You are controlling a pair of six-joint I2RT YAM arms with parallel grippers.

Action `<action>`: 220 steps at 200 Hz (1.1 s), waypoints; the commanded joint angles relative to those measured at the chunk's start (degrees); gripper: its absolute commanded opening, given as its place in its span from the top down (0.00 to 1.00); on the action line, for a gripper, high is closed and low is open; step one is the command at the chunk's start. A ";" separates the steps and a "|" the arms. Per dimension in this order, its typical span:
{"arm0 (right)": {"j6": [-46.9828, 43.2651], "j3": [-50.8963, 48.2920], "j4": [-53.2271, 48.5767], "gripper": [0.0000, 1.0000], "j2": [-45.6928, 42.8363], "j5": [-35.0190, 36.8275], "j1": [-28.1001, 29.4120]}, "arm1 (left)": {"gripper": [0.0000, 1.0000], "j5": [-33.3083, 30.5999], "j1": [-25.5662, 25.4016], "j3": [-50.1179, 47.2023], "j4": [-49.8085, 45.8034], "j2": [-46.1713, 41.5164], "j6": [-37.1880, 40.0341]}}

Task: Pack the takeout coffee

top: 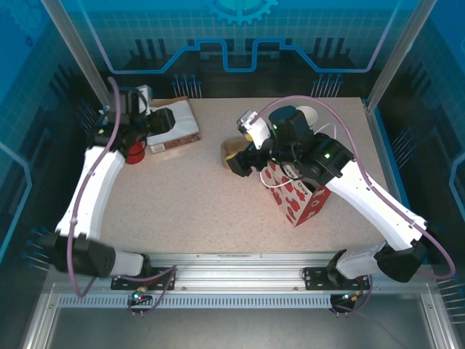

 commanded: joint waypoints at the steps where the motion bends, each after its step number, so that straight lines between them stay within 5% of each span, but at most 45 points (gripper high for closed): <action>1: -0.92 2.38 1.69 0.09 -0.79 0.27 0.82 | 0.39 -1.14 -0.45 1.77 1.21 10.26 -0.20; 59: -1.72 1.48 -0.29 0.08 -2.30 2.71 0.61 | 0.33 -10.11 -0.45 19.78 -1.50 35.44 3.37; 109: -1.37 1.67 -1.18 0.08 -1.99 2.42 0.77 | 0.29 -11.68 1.55 34.46 -6.04 50.34 4.64; 220: -0.30 1.37 -0.78 0.08 -0.35 2.04 1.96 | 0.25 -10.92 3.24 43.36 -9.47 61.81 6.95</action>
